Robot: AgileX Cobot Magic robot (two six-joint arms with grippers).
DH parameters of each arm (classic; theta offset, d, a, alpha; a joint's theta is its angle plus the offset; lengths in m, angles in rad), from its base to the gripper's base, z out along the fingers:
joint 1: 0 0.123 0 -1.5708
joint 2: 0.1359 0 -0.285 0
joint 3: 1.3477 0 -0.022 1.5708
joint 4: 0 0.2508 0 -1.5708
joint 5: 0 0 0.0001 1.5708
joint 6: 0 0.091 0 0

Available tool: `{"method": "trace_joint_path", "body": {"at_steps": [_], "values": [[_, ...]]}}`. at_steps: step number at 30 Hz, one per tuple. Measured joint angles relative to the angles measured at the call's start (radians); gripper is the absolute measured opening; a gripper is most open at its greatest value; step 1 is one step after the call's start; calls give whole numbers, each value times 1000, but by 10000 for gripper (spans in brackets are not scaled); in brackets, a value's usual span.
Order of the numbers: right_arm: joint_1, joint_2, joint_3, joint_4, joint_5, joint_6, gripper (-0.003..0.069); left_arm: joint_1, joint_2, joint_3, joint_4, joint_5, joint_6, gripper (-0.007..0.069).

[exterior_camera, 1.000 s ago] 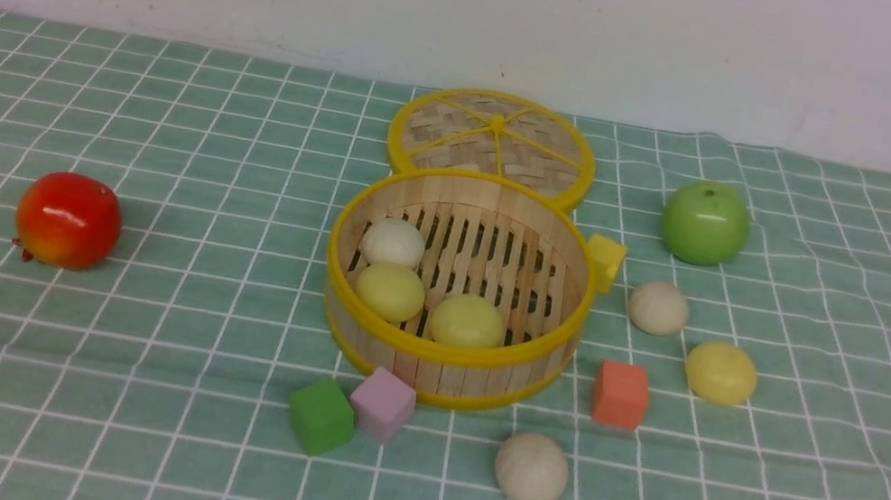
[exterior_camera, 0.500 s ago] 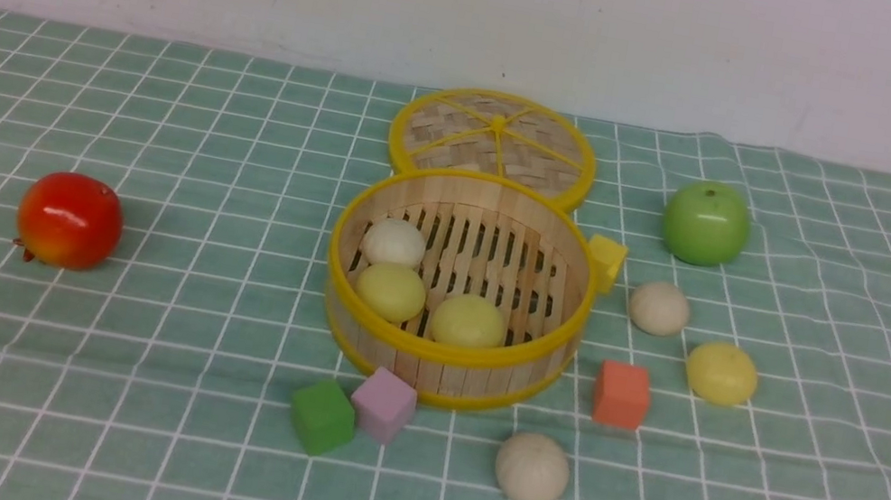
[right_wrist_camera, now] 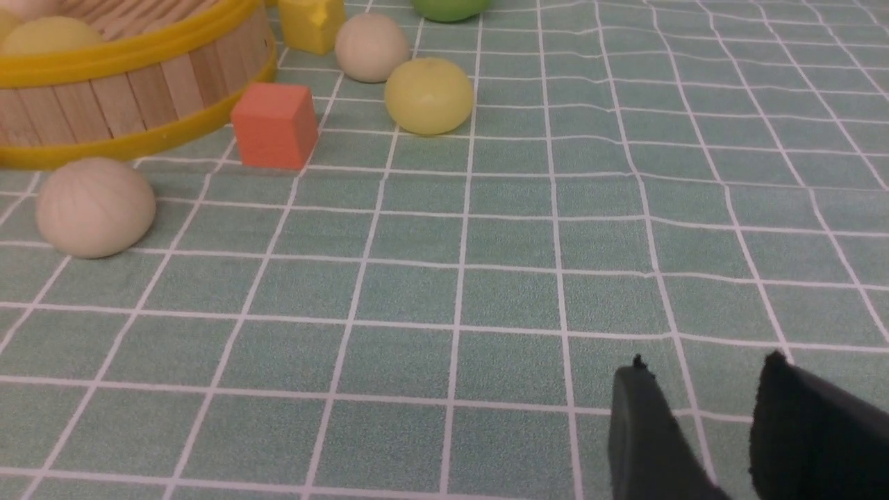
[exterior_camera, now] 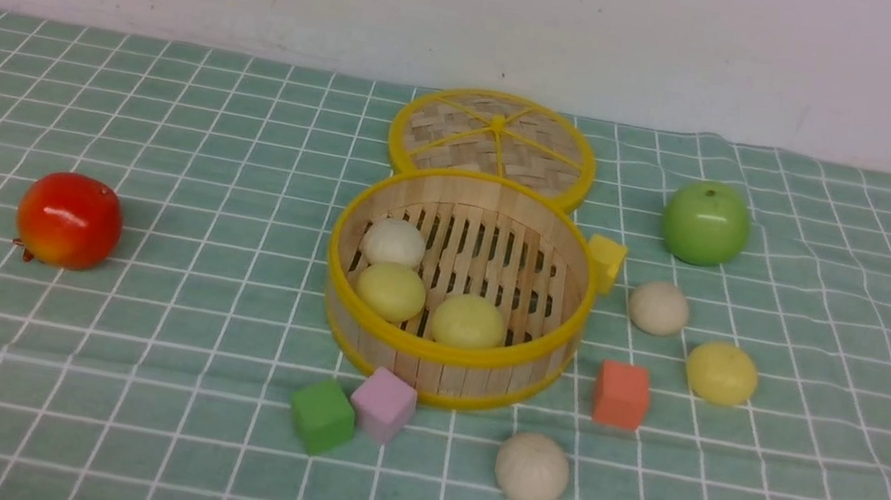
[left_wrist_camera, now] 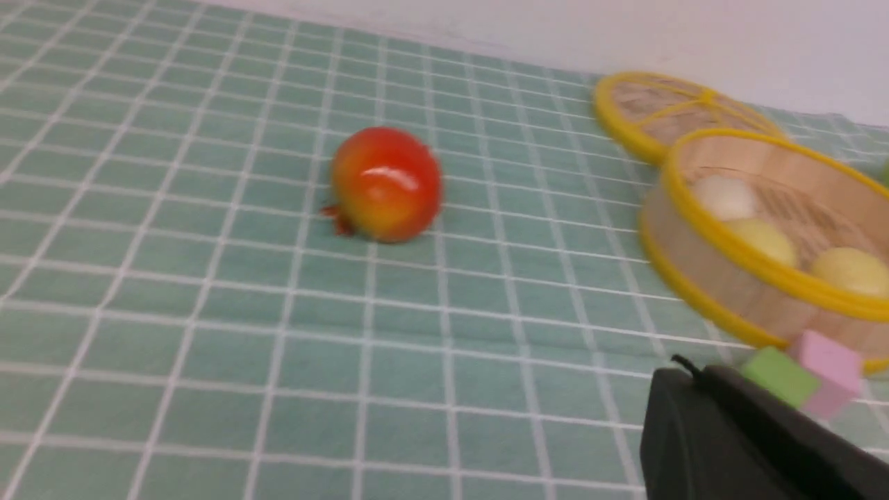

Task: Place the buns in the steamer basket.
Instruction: Use the right arm to grab a steamed stuffed bun

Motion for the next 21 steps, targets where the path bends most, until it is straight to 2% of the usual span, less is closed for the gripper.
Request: {"method": "trace_joint_path", "body": {"at_steps": [6,9,14,18,21], "values": [[0,0,0,0,0,0,239,129,-134,148,-41,3,0,-11],[0,0,0,0,0,0,239,157,-138,197,-73,29,0,-11],[0,0,0,0,0,0,239,144,-138,204,-90,47,14,-8],[0,0,0,0,0,0,239,61,-138,204,-94,47,58,-3],[0,0,0,0,0,0,239,45,-138,204,-96,47,65,0]]}}
